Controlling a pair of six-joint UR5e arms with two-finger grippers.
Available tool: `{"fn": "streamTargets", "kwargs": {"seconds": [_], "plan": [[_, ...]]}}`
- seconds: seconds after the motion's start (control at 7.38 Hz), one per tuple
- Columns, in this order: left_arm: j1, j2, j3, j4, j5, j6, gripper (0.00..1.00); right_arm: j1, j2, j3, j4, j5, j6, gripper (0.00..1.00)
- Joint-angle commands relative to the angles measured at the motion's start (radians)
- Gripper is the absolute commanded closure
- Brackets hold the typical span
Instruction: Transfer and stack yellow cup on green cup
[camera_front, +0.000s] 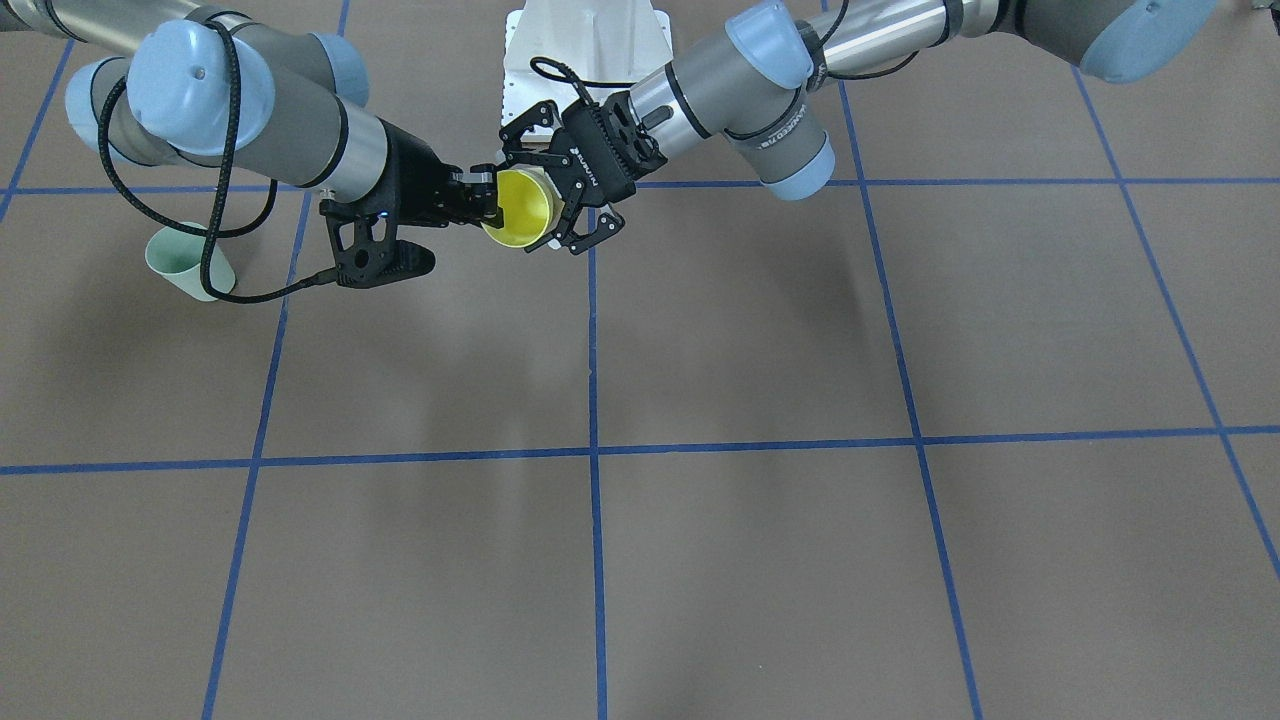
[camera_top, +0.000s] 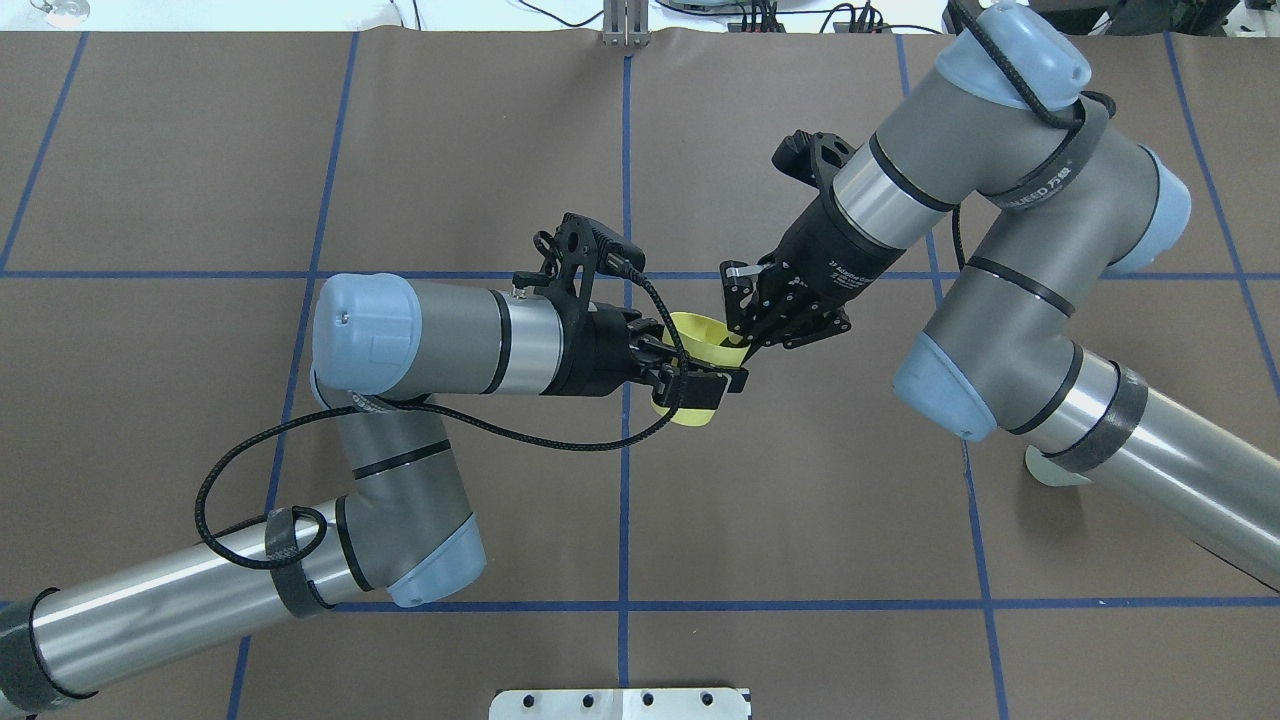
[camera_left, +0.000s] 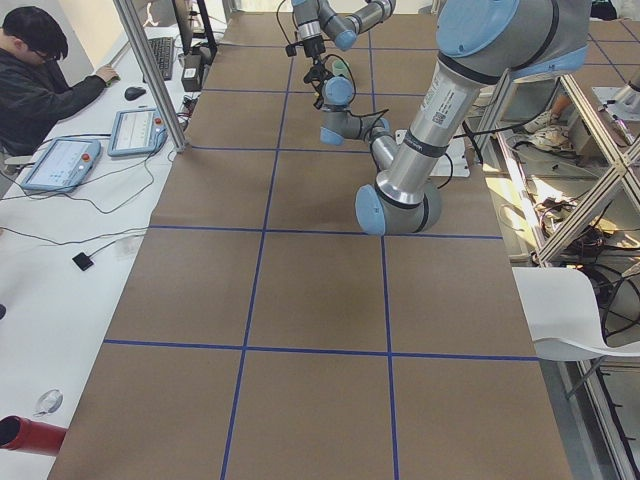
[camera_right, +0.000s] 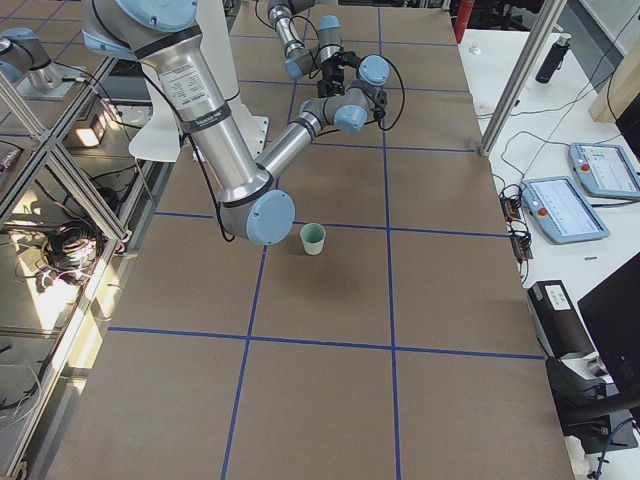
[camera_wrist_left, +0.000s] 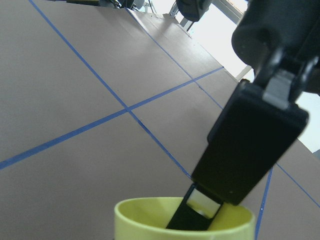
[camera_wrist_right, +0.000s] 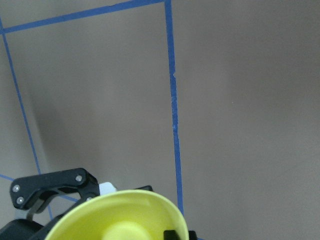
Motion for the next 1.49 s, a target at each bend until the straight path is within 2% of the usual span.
{"fn": "streamTargets", "kwargs": {"seconds": [0.0, 0.27, 0.41, 0.81, 0.95, 1.08, 1.22, 1.36], "plan": [[-0.004, 0.002, -0.002, 0.0, 0.002, -0.002, 0.0, 0.011, -0.009, 0.002, 0.001, 0.0, 0.0, 1.0], [-0.014, 0.002, -0.003, 0.006, 0.011, -0.011, 0.0, 0.014, -0.023, 0.0, 0.001, -0.012, 0.0, 1.0], [-0.018, 0.004, -0.003, 0.012, 0.014, -0.034, 0.0, 0.027, -0.038, 0.0, 0.0, -0.085, 0.0, 1.0], [-0.044, 0.046, -0.014, 0.038, 0.016, -0.039, 0.0, 0.112, -0.101, 0.031, -0.003, -0.399, -0.018, 1.0], [-0.079, 0.095, -0.059, 0.108, 0.014, -0.039, 0.0, 0.144, -0.139, 0.061, -0.002, -0.504, -0.043, 1.0], [-0.134, 0.152, -0.159, 0.288, 0.005, -0.031, 0.0, 0.146, -0.214, 0.124, -0.005, -0.606, -0.119, 1.0], [-0.179, 0.184, -0.249, 0.491, 0.005, -0.022, 0.0, 0.147, -0.327, 0.203, -0.005, -0.638, -0.23, 1.0], [-0.226, 0.195, -0.281, 0.635, 0.005, -0.021, 0.0, 0.15, -0.447, 0.269, -0.005, -0.646, -0.317, 1.0]]}}
